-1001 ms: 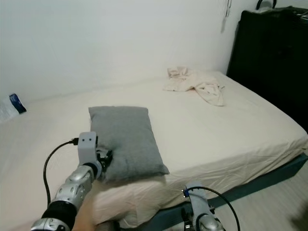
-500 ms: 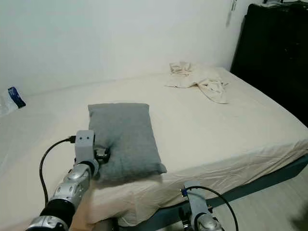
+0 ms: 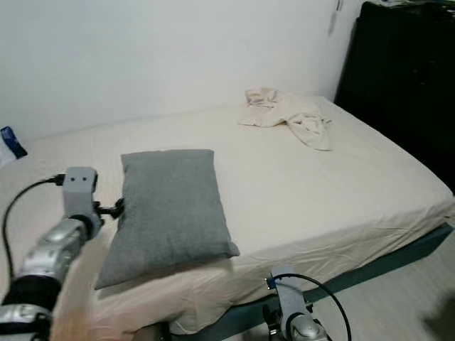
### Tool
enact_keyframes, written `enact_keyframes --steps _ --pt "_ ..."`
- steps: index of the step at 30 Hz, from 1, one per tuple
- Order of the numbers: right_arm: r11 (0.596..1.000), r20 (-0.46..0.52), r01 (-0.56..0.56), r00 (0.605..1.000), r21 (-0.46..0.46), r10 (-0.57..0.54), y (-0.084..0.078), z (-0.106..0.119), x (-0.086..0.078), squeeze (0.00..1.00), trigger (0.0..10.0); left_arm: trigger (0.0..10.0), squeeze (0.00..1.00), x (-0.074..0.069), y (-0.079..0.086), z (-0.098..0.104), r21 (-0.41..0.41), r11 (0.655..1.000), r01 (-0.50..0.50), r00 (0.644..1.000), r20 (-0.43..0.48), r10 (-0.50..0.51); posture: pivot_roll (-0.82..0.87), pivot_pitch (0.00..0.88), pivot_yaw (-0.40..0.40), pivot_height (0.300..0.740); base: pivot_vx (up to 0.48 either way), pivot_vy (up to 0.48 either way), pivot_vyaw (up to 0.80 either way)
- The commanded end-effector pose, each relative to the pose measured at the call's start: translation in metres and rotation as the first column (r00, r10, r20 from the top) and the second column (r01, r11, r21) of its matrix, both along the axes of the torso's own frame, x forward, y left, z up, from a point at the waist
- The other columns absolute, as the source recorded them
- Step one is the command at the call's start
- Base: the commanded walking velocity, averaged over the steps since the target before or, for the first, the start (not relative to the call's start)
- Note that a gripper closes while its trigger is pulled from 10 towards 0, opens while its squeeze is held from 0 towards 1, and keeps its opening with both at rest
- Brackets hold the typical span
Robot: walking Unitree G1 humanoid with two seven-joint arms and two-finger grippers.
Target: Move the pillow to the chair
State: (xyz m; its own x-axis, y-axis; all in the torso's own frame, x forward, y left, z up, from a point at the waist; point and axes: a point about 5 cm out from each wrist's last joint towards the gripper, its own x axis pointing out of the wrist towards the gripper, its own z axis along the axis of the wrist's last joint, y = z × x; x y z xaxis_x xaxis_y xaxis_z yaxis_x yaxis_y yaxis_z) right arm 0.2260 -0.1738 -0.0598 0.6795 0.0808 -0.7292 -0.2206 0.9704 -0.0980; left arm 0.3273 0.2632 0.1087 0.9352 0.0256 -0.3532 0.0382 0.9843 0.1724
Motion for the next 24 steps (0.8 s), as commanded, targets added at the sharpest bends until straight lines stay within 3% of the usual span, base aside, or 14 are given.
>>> enact_keyframes --steps 1,3,4,8,9,11,13,14,16,18,19,21,23,24 --pt "1.000 -0.076 -0.007 0.997 -0.007 0.007 0.000 -0.011 -0.017 0.00 10.0 10.0 0.00 -0.004 -0.001 -0.001 0.054 0.995 0.080 0.996 -0.054 -0.077 -0.03 0.016 0.008 0.569 0.000 0.000 0.00" --pt "1.000 -0.076 -0.008 0.997 -0.007 0.007 0.000 -0.011 -0.016 0.00 10.0 10.0 0.00 -0.013 0.002 0.013 0.178 0.953 0.245 0.969 -0.065 -0.237 -0.03 0.017 0.009 0.569 0.000 0.000 0.00" --pt "1.000 -0.076 -0.008 0.997 -0.007 0.007 0.000 -0.011 -0.016 0.00 10.0 10.0 0.00 -0.013 0.002 0.013 0.178 0.953 0.245 0.969 -0.065 -0.237 -0.03 0.017 0.009 0.569 0.000 0.000 0.00" --pt "1.000 -0.078 -0.007 0.997 -0.009 0.007 0.000 -0.011 -0.017 0.00 10.0 10.0 0.00 -0.029 0.007 0.032 0.332 0.829 0.449 0.890 -0.091 -0.446 -0.03 0.017 0.008 0.569 0.000 0.000 0.00" --pt "1.000 -0.079 -0.009 0.997 -0.011 0.008 0.000 -0.012 -0.018 0.00 10.0 10.0 0.00 -0.034 0.010 0.033 0.379 0.787 0.487 0.869 -0.123 -0.479 -0.03 0.019 0.010 0.569 0.000 0.000 0.00" --pt "1.000 -0.082 -0.010 0.997 -0.014 0.008 -0.001 -0.012 -0.019 0.00 10.0 10.0 0.00 -0.044 0.013 0.035 0.405 0.739 0.538 0.840 -0.179 -0.513 -0.03 0.021 0.009 0.569 0.000 0.000 0.00" --pt "1.000 -0.083 -0.010 0.997 -0.015 0.008 -0.001 -0.012 -0.019 0.00 10.0 10.0 0.00 -0.046 0.013 0.036 0.407 0.729 0.550 0.832 -0.191 -0.521 -0.03 0.021 0.009 0.569 0.000 0.000 0.00" --pt "1.000 -0.084 -0.009 0.996 -0.016 0.008 -0.002 -0.013 -0.020 0.00 10.0 10.0 0.00 -0.051 0.013 0.036 0.409 0.707 0.577 0.813 -0.213 -0.541 -0.03 0.024 0.008 0.569 0.000 0.000 0.00" --pt "1.000 -0.088 -0.010 0.996 -0.018 0.008 -0.002 -0.013 -0.021 0.00 10.0 10.0 0.00 -0.064 0.009 0.035 0.386 0.662 0.643 0.764 -0.262 -0.590 -0.03 0.027 0.006 0.569 0.000 0.000 0.00" --pt "1.000 -0.095 -0.017 0.995 -0.020 0.015 -0.002 -0.014 -0.023 0.00 10.0 10.0 0.00 -0.083 0.003 0.025 0.317 0.605 0.731 0.683 -0.341 -0.646 -0.02 0.031 0.004 0.569 0.000 0.000 0.00" --pt "1.000 -0.095 -0.017 0.995 -0.020 0.015 -0.002 -0.014 -0.023 0.00 10.0 10.0 0.00 -0.083 0.003 0.025 0.317 0.605 0.731 0.683 -0.341 -0.646 -0.02 0.031 0.004 0.569 0.000 0.000 0.00" --pt "1.000 -0.098 -0.022 0.995 -0.021 0.020 -0.001 -0.015 -0.024 0.00 10.0 10.0 0.00 -0.093 -0.002 0.018 0.272 0.582 0.766 0.642 -0.378 -0.667 -0.02 0.033 0.001 0.569 0.000 0.000 0.00" --pt "1.000 -0.098 -0.023 0.995 -0.021 0.020 -0.001 -0.015 -0.024 0.00 10.0 10.0 0.00 -0.095 -0.002 0.016 0.262 0.577 0.773 0.633 -0.383 -0.673 -0.02 0.033 0.001 0.569 0.000 0.000 0.00" --pt "0.999 -0.098 -0.026 0.995 -0.021 0.024 -0.001 -0.015 -0.024 0.00 10.0 10.0 0.00 -0.101 -0.008 0.008 0.228 0.566 0.793 0.606 -0.395 -0.690 -0.01 0.036 -0.001 0.569 0.000 0.000 0.00"
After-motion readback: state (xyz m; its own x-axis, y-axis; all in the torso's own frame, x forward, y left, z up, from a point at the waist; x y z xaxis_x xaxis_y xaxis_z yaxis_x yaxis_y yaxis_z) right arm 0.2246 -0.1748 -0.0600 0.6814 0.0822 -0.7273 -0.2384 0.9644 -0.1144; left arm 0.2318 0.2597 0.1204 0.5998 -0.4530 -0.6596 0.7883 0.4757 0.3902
